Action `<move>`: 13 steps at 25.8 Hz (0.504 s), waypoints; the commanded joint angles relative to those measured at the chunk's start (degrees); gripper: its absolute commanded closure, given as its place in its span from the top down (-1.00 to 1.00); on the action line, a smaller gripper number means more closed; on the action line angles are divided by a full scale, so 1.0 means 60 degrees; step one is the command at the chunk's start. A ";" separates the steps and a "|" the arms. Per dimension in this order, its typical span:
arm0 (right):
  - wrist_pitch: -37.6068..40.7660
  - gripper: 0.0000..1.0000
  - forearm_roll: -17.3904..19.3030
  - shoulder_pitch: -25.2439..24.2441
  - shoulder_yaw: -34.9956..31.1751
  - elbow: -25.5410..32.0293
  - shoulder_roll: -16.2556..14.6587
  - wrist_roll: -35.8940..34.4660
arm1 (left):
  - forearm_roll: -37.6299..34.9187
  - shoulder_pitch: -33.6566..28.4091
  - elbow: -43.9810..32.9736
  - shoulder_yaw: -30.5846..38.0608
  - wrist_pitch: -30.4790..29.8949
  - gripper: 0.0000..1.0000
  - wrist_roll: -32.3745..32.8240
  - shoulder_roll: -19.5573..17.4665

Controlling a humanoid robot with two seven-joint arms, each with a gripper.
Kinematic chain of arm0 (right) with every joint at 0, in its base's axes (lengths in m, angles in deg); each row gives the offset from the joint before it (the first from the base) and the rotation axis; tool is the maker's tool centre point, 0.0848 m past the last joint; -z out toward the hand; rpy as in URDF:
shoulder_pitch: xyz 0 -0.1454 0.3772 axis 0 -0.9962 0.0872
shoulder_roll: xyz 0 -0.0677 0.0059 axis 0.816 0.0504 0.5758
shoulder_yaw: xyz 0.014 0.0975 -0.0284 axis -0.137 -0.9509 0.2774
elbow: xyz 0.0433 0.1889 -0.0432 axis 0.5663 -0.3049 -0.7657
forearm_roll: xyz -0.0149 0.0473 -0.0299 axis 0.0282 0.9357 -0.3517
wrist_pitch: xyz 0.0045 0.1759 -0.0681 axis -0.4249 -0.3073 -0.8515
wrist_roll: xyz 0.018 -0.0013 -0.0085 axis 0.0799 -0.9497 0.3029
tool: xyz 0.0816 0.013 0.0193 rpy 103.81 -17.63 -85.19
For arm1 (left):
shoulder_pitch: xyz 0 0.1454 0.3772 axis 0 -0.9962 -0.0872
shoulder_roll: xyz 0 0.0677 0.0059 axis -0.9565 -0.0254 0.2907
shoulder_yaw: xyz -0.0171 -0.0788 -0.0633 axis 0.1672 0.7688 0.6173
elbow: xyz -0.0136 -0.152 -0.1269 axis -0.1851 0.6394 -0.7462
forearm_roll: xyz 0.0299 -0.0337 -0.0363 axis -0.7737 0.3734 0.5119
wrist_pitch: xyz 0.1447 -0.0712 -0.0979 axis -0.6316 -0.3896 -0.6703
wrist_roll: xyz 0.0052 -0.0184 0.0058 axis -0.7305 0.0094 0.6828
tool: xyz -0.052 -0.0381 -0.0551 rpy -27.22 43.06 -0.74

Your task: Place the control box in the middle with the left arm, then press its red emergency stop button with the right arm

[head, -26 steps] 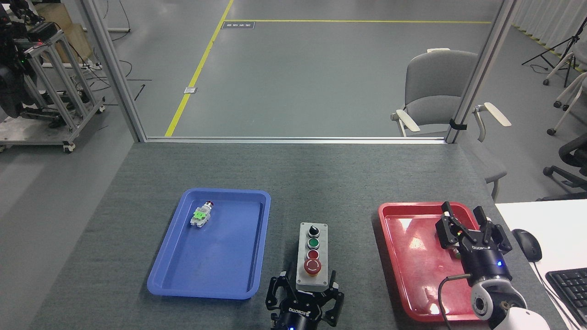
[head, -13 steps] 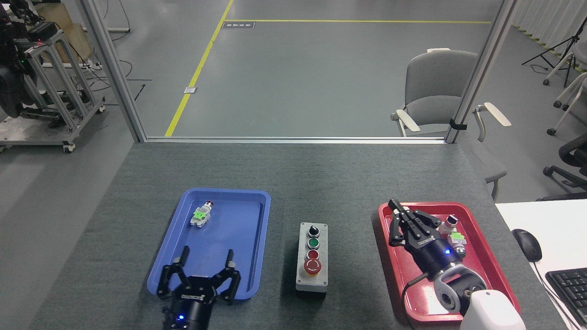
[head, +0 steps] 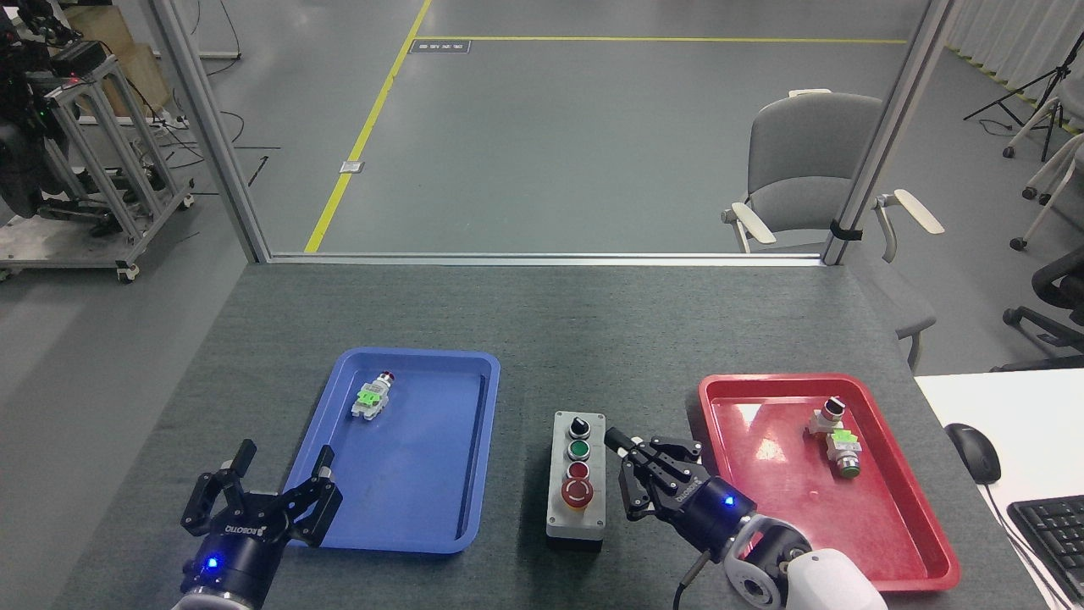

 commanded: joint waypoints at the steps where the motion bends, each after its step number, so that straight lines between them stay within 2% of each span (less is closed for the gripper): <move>1: -0.0071 -1.00 -0.0012 0.0269 0.0485 -0.0461 0.0296 0.0053 | -0.0032 -0.0039 -0.0013 0.0067 -0.0104 0.98 -0.0095 0.0037; 6: -0.0130 -1.00 -0.0027 0.0474 0.0705 -0.0929 0.0603 0.0405 | -0.0076 -0.0068 -0.0218 0.0067 -0.0206 0.98 -0.0300 0.0037; 10: -0.0115 -1.00 -0.0158 0.0489 0.0851 -0.1164 0.0633 0.0419 | -0.0032 -0.0112 -0.0130 0.0287 -0.0177 0.98 -0.1809 0.0110; 13: -0.0115 -1.00 -0.0349 0.0489 0.0881 -0.1281 0.0647 0.0419 | -0.0076 -0.0171 -0.0042 0.0331 -0.0192 0.98 -0.1897 0.0257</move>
